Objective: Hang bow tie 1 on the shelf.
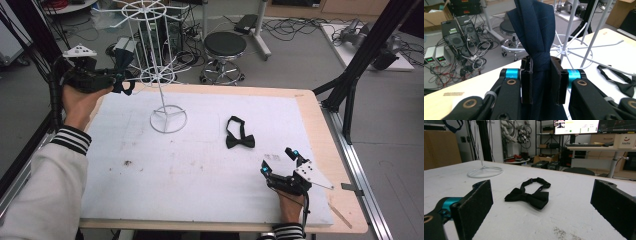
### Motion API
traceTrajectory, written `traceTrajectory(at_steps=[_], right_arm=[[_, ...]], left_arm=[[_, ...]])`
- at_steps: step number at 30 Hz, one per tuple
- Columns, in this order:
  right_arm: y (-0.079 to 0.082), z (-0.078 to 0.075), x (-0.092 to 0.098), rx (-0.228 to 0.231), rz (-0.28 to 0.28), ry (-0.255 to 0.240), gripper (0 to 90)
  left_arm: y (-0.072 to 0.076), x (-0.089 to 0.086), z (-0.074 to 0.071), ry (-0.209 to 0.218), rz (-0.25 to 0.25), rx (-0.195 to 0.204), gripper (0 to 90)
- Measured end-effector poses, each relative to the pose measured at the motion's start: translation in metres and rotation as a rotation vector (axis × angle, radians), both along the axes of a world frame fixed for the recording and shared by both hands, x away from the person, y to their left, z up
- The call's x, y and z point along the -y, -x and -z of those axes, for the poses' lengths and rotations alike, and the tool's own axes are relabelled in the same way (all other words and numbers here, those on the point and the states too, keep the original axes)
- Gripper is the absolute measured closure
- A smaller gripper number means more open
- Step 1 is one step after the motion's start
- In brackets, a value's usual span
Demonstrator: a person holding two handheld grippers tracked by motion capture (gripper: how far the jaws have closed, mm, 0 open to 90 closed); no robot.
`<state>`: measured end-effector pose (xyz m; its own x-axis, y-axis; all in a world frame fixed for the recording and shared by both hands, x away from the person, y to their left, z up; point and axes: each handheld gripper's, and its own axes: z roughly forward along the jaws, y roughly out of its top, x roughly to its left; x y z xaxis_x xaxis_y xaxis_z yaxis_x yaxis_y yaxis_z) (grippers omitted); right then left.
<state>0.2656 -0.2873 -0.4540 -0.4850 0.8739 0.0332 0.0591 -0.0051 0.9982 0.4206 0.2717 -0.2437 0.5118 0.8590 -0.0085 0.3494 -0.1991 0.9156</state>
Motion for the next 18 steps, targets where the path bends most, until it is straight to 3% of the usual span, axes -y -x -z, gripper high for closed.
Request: traceTrajectory(at_steps=[18], right_arm=[[0.0, 0.0, 0.0, -0.002, 0.0, -0.001, 3.3]], left_arm=[[-0.004, 0.017, 0.006, -0.017, 0.029, -0.018, 73.6]])
